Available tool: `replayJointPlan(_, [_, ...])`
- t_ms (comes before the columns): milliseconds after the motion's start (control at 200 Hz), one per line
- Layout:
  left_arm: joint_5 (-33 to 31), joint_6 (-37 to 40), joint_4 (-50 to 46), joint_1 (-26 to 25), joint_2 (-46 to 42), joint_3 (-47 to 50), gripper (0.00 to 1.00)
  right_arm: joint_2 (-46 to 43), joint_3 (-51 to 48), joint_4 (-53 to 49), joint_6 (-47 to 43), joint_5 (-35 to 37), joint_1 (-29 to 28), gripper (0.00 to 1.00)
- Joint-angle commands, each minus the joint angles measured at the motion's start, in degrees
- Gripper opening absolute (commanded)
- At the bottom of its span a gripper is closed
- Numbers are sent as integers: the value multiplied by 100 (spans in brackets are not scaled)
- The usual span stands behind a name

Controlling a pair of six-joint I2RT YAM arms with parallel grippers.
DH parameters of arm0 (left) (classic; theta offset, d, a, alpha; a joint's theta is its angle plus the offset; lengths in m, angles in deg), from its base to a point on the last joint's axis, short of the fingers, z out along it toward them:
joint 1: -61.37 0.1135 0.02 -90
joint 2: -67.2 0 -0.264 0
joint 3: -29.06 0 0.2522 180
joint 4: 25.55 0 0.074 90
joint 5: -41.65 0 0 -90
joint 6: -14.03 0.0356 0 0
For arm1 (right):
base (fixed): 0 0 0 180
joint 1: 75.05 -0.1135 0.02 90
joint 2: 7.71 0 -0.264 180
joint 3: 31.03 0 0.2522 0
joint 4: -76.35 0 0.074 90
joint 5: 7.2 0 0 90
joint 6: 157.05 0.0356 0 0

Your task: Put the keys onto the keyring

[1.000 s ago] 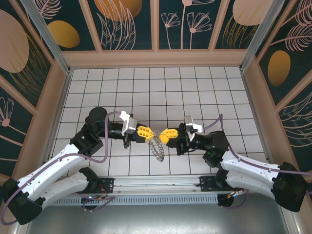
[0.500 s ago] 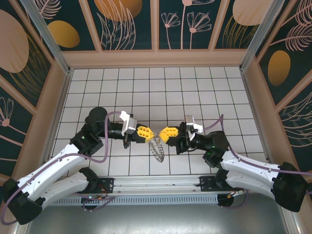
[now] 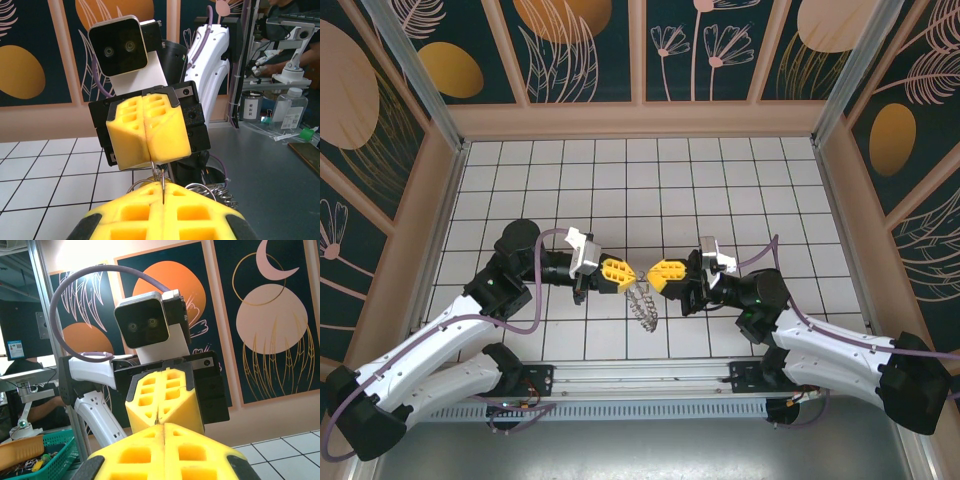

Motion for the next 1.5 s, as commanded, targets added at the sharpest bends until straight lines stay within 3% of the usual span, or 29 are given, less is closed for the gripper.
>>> replayJointPlan(0, [153,-41,108,3,-78,-192,0,50,19,376,-58,-1,-43,0])
replayJointPlan(1496, [-18,12,52,-2,-104,-180,0,357,132,786,231,-503,-48,0])
